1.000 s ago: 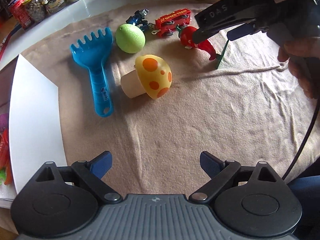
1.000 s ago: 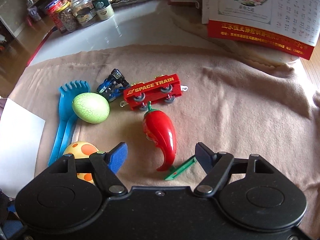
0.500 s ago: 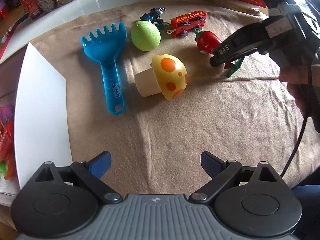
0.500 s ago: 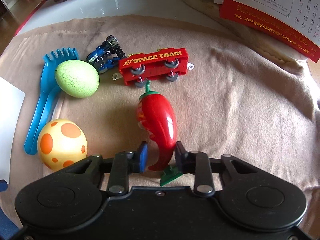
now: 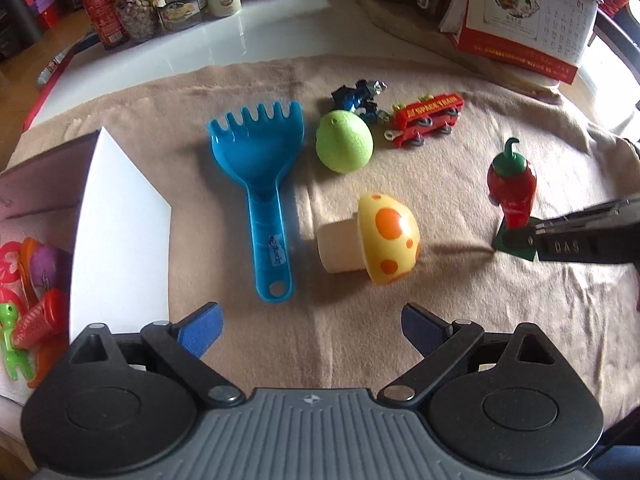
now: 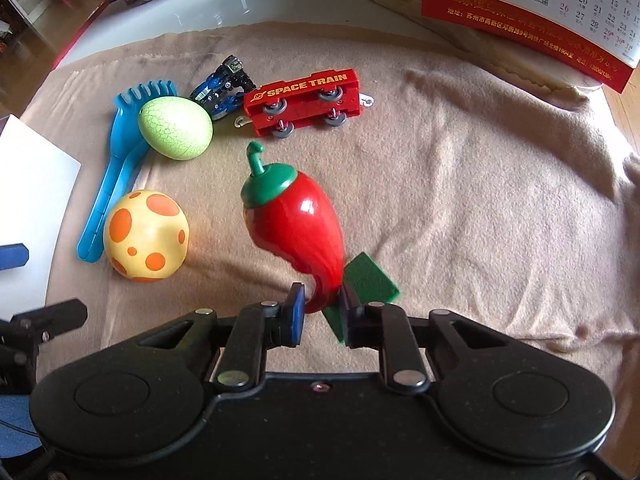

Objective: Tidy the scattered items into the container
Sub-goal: 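Close the right tool on the green base of the red chili pepper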

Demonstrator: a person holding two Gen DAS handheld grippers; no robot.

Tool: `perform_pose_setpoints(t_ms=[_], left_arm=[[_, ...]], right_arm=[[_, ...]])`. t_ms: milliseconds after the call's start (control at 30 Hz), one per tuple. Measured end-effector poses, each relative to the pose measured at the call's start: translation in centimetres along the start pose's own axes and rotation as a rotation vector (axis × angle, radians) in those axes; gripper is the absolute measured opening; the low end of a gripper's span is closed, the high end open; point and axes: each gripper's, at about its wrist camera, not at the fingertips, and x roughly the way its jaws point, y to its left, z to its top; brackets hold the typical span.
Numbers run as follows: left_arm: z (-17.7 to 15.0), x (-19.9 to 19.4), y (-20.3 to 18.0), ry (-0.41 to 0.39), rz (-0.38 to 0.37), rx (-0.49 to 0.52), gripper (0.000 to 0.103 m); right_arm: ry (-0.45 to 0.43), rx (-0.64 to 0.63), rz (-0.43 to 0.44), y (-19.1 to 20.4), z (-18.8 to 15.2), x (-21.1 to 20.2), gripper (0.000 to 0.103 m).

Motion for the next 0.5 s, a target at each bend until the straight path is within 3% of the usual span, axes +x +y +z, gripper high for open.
perform_pose_setpoints(t_ms=[167,367,500], left_arm=[[1.1,0.7,-0.7,-0.033,0.068,0.021,0.094],[0.5,2.6,-3.0,0.005,0.105,0.183,0.083],[-0.3,4.0,-3.7,0.04,0.081,0.224,0.078]], right_arm=[[-0.026,0.03,0.042,-0.8,-0.1,-0.9,0.018],[-0.04,0.053,0.071,-1.4,0.0,-1.4,0.018],[-0.054,0.07,0.092,-1.9,0.2,-1.2,0.023]])
